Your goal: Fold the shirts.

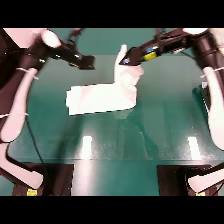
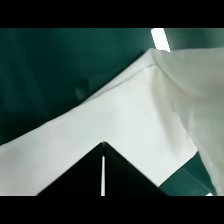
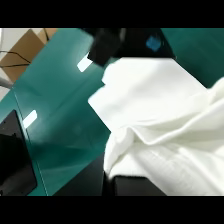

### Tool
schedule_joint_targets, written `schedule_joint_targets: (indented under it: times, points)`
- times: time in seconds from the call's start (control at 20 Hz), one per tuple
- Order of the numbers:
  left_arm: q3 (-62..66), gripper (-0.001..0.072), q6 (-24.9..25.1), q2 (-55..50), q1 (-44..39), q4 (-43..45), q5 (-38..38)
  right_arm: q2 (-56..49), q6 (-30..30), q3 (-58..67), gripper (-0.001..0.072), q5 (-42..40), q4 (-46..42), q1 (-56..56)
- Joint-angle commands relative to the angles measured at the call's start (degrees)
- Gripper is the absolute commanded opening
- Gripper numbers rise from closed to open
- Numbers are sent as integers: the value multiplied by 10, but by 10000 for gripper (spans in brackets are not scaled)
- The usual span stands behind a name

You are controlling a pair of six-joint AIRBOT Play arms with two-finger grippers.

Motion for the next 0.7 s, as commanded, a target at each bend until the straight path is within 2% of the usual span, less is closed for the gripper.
schedule_joint_targets:
  times: [0.0, 0.05, 0.1, 0.15, 0.25, 0.35, 0.45, 0.65]
  points:
    - [0, 23, 7, 75, 84, 43, -50, -51, -42, 8, 17, -108, 6, 102]
    - [0, 23, 7, 95, 107, 42, -55, -84, -64, 30, 73, -131, 7, 138]
    - [0, 23, 7, 112, 125, 42, -58, -120, -83, 56, 291, -163, 6, 176]
    - [0, 23, 7, 128, 143, 42, -64, -149, -89, 73, 413, -199, 7, 206]
    - [1, 23, 7, 151, 168, 42, -80, -172, -90, 67, 475, -258, 6, 243]
    - [0, 23, 7, 168, 187, 42, -96, -142, -95, 17, 471, -270, -4, 242]
    - [0, 23, 7, 174, 190, 41, -106, -95, -91, -24, 448, -230, -52, 210]
    - [-5, 23, 7, 173, 183, 34, -140, -5, -61, -135, 449, -120, -110, 95]
